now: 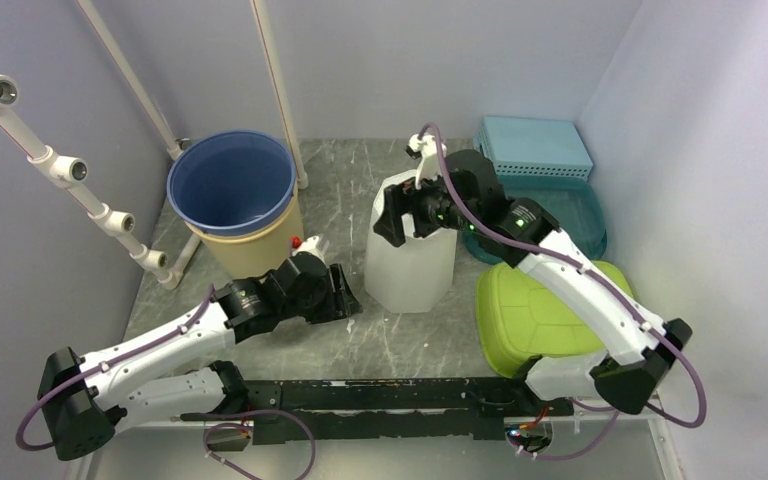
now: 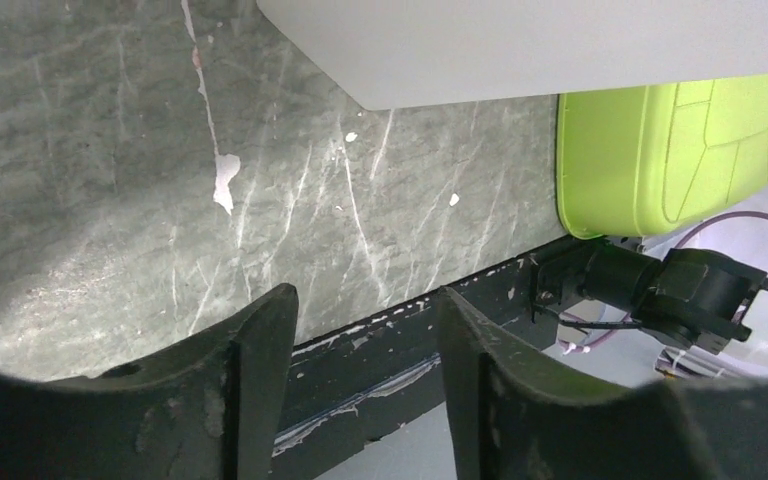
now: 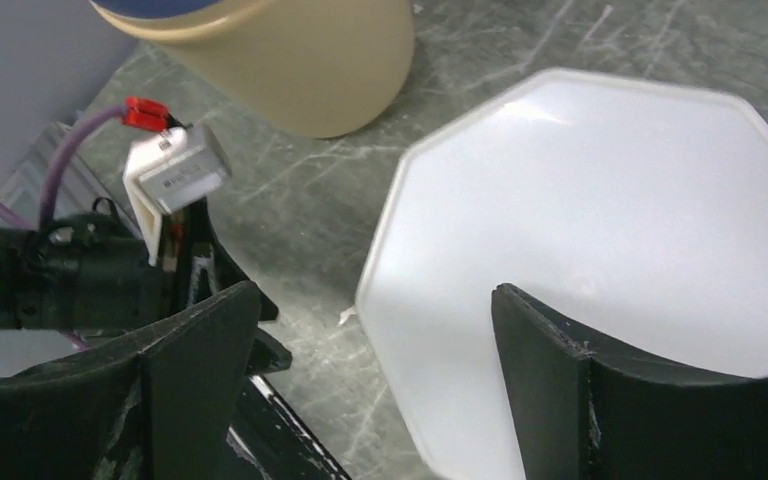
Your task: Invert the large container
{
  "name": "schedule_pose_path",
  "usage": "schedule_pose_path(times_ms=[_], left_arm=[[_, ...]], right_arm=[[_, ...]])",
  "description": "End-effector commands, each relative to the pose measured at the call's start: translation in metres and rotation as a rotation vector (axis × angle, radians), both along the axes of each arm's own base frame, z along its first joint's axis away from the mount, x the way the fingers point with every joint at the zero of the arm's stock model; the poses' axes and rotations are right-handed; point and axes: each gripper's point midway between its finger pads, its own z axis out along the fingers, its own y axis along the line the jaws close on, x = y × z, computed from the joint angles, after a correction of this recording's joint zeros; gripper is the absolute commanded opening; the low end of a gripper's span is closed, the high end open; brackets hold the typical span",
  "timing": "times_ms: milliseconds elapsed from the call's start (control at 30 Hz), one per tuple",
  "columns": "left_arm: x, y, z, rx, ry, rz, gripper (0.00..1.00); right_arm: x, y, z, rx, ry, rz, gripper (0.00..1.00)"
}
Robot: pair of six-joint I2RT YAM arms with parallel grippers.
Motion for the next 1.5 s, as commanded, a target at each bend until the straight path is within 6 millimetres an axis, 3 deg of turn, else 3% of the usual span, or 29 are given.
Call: schedule_pose_path(times_ms=[0, 67, 200, 367, 567, 900, 1233, 1467], left_arm=[[0.01, 0.002, 0.019, -0.001, -0.068, 0.02, 0.65], [0.011, 0.005, 0.02, -0.007, -0.072, 0.042, 0.74], [0.015, 0.013, 0.023, -0.008, -0.09, 0.091, 0.87], [0.02, 0.024, 0.025, 0.031, -0.114, 0.133, 0.93], [0.024, 0.032, 0.027, 0.102, -0.118, 0.143, 0.94], [0.027, 0.031, 0.025, 0.144, -0.106, 0.146, 0.94], [0.024, 0.043, 0.027, 0.184, -0.105, 0.154, 0.94], [0.021, 0.041, 0.024, 0.167, -0.095, 0.143, 0.94]], right_arm=[[-0.006, -0.029, 0.014, 0.0, -0.107, -0.066, 0.93], [-0.009, -0.038, 0.019, 0.013, -0.154, -0.084, 0.99], [-0.008, -0.058, 0.016, -0.014, -0.23, -0.132, 1.0], [-0.007, -0.081, 0.004, -0.049, -0.325, -0.197, 1.0], [-0.015, -0.098, 0.015, -0.005, -0.554, -0.189, 1.0], [-0.006, -0.086, -0.003, -0.142, -0.625, -0.107, 1.0], [0.036, -0.107, -0.015, -0.302, -0.546, -0.369, 1.0], [0.066, -0.08, -0.03, -0.325, -0.4, -0.397, 1.0]])
